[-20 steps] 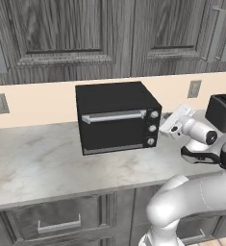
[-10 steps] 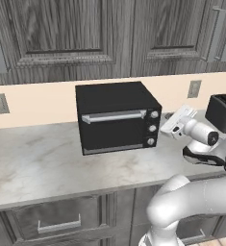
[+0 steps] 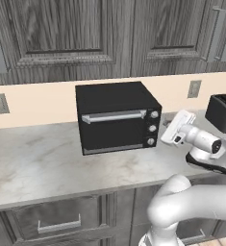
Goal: Pull the toaster oven rack outwards. Pick up the baguette from the plate and place it on the toaster oven rack. Close the toaster oven door fully and set the temperature to the lowest setting.
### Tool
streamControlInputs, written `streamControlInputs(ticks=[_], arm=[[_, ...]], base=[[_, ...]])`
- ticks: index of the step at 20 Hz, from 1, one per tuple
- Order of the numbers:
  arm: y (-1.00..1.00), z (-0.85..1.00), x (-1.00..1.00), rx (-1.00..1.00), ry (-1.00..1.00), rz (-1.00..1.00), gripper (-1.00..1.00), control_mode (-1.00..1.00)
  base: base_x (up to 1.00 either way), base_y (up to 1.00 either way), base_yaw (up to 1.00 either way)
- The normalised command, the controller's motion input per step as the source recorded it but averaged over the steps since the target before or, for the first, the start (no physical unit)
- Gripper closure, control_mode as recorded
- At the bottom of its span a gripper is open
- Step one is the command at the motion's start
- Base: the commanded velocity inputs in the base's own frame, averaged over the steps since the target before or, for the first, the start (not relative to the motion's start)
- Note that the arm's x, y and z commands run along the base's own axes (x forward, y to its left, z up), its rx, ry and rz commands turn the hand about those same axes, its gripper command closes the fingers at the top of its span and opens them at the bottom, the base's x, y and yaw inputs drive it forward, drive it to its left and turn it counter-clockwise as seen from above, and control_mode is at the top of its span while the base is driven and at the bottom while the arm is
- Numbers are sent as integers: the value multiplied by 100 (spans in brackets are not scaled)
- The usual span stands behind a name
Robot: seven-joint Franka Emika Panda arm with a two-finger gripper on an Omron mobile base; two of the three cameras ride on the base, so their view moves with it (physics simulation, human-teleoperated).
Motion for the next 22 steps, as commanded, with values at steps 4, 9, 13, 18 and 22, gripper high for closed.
streamControlInputs(ticks=[4, 9, 13, 18, 22], arm=[[-29, 23, -56, -23, 0, 1, 100, -100], [-63, 53, -36, -13, -4, -2, 100, -100], [-47, 52, -12, -10, 0, -1, 100, -100], [-44, 48, -30, -10, 3, -14, 100, -100], [-65, 43, -56, -9, 2, -15, 100, -100]], base=[[0, 0, 0], [0, 0, 0], [0, 0, 0], [0, 0, 0], [0, 0, 0]])
